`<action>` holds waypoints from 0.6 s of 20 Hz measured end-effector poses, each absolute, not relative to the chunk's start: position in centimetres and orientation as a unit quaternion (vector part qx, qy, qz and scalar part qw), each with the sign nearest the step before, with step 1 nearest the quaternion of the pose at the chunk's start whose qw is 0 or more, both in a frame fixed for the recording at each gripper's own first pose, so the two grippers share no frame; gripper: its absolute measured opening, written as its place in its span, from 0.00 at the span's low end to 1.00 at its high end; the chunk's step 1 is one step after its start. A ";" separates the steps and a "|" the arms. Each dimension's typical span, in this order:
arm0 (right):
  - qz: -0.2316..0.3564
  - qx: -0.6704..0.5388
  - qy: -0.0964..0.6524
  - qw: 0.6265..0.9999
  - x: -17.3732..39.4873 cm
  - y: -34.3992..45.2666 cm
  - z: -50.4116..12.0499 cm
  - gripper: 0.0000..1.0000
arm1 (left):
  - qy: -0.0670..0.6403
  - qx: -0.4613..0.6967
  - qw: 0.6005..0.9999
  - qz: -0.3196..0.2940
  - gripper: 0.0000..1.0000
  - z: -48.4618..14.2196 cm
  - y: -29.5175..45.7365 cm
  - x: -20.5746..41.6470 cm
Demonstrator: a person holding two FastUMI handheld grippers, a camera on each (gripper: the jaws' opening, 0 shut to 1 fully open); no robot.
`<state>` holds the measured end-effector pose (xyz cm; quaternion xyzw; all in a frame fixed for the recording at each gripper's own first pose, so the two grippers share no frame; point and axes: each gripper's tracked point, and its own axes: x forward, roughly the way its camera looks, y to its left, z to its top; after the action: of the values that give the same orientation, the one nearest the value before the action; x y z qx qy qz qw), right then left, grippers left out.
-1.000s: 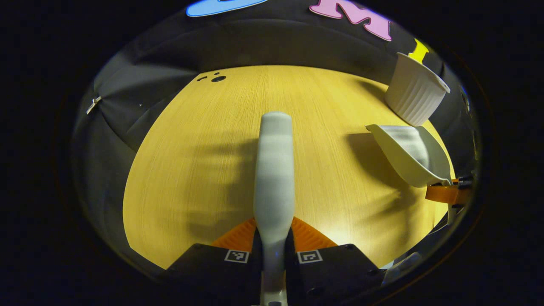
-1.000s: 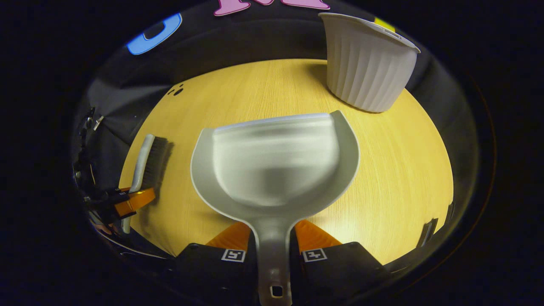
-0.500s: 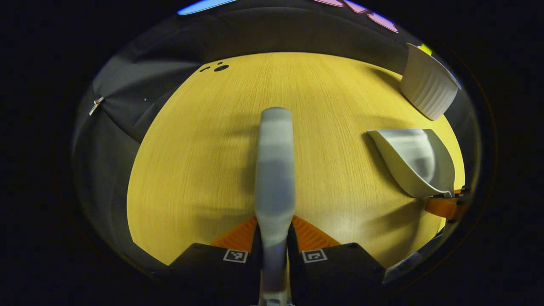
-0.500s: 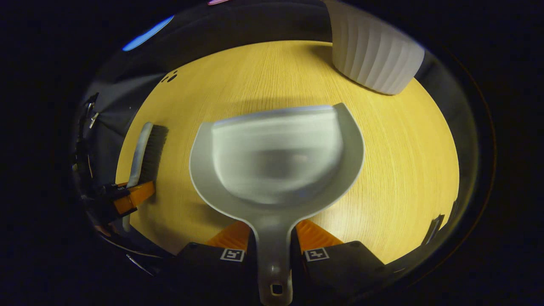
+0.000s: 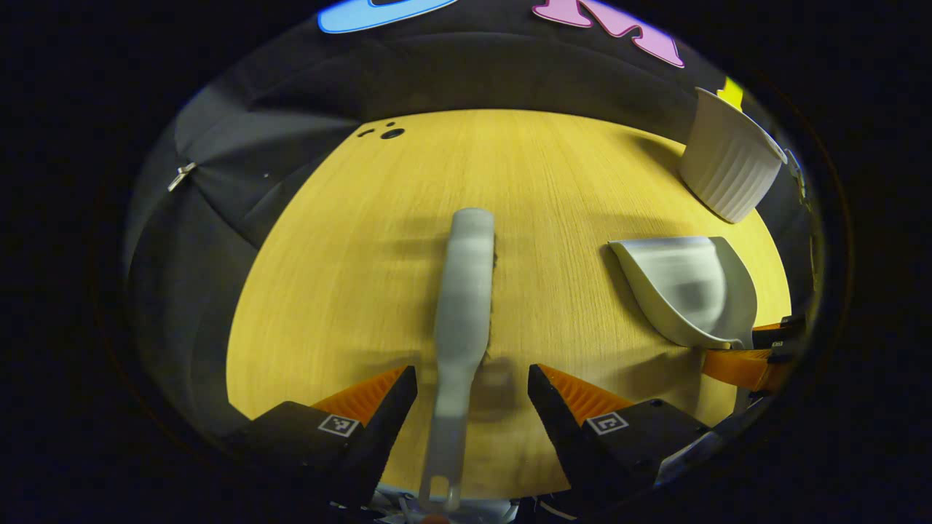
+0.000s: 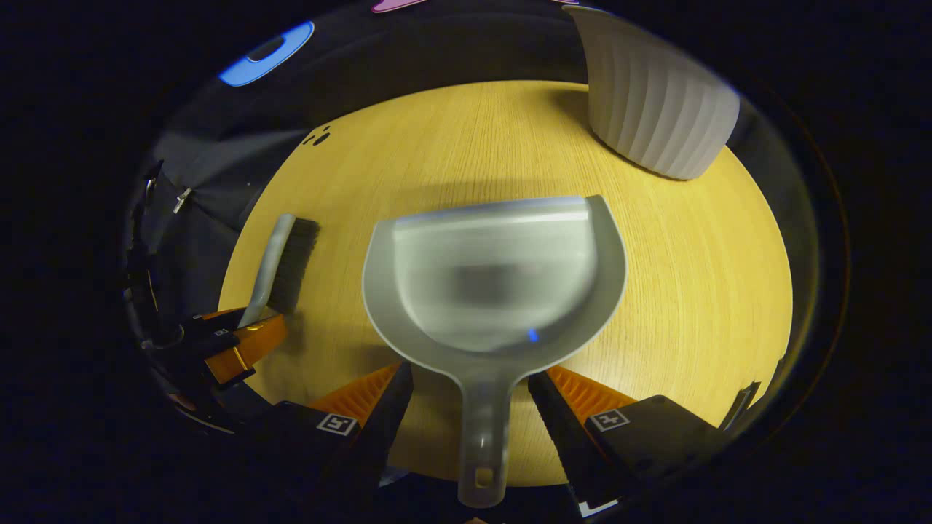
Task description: Pick up the small broom and dustpan from the desktop, sweep the trash into the dustpan with the broom, and then empty the trash into the garbage bin.
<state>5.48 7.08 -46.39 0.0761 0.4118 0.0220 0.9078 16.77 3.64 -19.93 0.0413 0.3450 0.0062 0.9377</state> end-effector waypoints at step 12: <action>0.013 -0.006 0.102 0.995 -0.6 5.4 -26.0 0.99 | 0.056 -0.021 0.998 -0.032 0.97 -3.5 1.5 5.9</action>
<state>-0.62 5.39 -25.99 -0.0061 0.1021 0.0131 0.9947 5.86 1.54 -3.52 -0.0207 0.0558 -0.0318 0.9977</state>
